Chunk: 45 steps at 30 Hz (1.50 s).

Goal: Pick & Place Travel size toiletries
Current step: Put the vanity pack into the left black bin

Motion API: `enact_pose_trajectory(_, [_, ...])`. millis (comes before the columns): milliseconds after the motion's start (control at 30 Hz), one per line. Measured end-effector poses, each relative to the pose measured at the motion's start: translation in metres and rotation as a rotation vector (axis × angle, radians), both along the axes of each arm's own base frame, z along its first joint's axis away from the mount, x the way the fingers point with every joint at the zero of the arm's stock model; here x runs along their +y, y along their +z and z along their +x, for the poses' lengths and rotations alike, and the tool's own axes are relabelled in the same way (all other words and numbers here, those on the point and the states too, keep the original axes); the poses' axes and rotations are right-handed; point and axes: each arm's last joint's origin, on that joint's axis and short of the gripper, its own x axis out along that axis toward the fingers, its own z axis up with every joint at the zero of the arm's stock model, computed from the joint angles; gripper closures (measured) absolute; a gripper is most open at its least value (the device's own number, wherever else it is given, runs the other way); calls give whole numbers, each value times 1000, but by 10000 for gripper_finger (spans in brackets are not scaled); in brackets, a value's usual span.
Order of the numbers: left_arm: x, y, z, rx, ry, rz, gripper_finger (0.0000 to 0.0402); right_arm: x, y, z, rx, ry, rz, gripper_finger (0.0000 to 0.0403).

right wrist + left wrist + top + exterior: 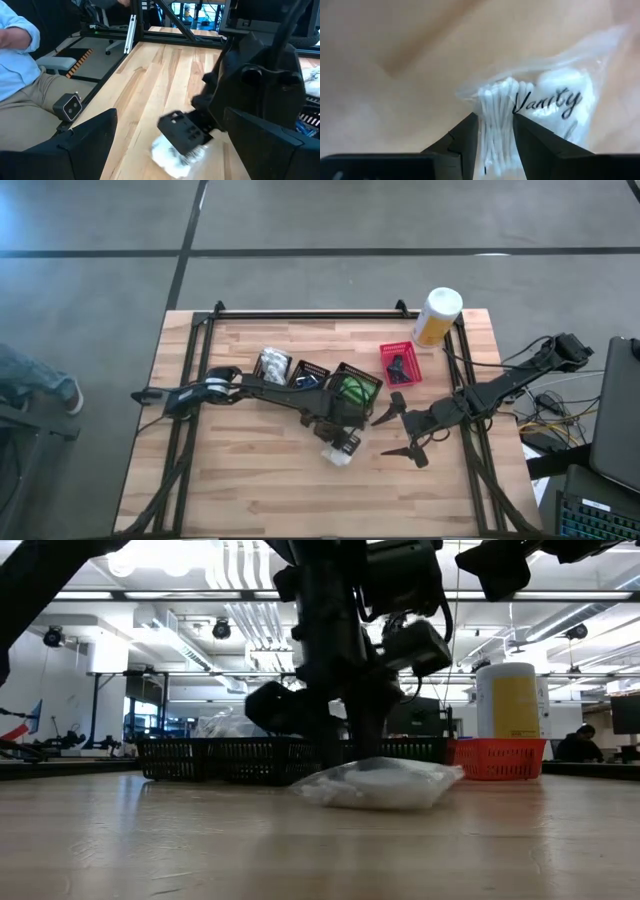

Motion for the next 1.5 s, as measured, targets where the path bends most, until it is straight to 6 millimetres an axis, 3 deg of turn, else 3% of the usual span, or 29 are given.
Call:
enact_pose_trajectory(300, [-7,-1,-14,182,24,-185,273,0,0,0,0,0,0,39])
enact_pose_trajectory(733, [-11,2,-15,188,32,-165,275,0,0,0,0,0,0,39])
enact_pose_trajectory(867, [-12,4,-18,238,111,-158,275,0,0,0,0,0,0,39])
enact_pose_trajectory(1133, [-13,23,-26,165,152,121,275,0,0,0,0,0,0,39])
enact_pose_trajectory(1500, [-3,29,-22,76,105,264,275,0,0,0,1,0,0,39])
